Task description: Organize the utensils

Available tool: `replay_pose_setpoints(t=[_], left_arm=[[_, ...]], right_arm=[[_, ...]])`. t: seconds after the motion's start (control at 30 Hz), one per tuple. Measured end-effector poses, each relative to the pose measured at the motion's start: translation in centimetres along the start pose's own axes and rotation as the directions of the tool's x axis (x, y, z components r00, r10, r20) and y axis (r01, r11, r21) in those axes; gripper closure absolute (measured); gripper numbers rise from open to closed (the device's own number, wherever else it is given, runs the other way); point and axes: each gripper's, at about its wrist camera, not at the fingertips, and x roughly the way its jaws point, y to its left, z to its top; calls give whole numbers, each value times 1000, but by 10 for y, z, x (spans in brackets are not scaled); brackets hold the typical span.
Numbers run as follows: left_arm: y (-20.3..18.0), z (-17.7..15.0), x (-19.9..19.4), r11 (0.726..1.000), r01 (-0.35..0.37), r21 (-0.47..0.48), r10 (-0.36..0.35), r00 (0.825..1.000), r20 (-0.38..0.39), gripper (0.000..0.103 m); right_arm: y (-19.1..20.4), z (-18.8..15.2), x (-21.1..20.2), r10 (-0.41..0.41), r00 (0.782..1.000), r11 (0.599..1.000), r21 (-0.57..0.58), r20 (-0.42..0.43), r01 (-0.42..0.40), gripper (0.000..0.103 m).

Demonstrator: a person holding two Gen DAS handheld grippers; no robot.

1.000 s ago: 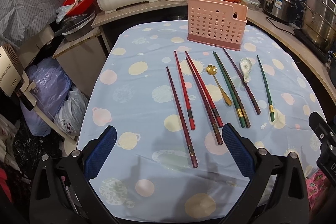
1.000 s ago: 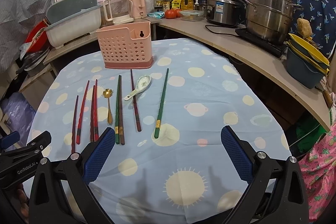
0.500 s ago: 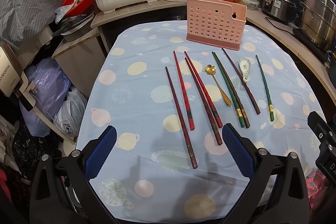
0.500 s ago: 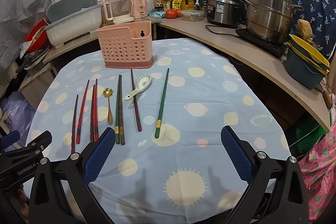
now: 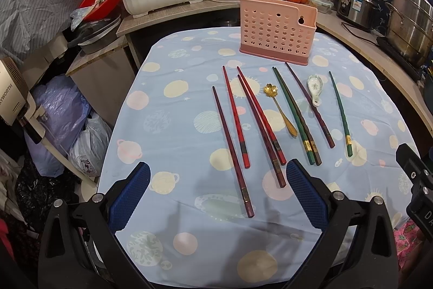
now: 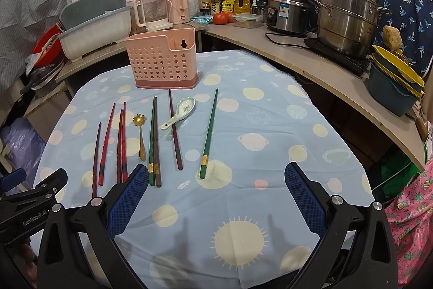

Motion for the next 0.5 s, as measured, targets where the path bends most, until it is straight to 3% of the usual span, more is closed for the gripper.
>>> replay_pose_setpoints(t=[0.5], left_arm=[[2, 0, 0, 1000, 0, -1, 0, 1000, 0, 7]], right_arm=[[-1, 0, 0, -2, 1000, 1000, -1, 2, 2, 7]])
